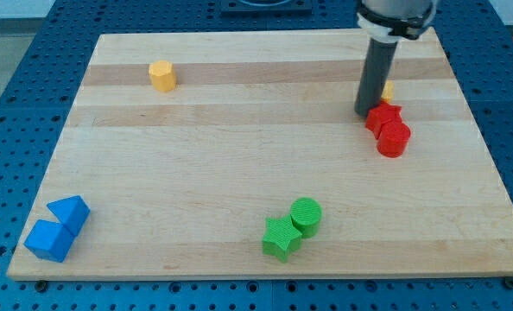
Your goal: Slide yellow hexagon towards center
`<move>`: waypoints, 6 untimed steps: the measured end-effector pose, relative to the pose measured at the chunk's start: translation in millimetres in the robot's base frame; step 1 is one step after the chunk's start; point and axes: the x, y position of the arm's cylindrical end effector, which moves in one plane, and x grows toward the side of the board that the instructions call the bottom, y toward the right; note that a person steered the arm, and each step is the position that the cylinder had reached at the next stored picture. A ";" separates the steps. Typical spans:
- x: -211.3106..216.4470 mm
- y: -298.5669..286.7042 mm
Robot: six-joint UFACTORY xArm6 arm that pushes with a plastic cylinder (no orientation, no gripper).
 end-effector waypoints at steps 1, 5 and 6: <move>0.0 -14.2; -35.8 -417.9; -82.7 -424.7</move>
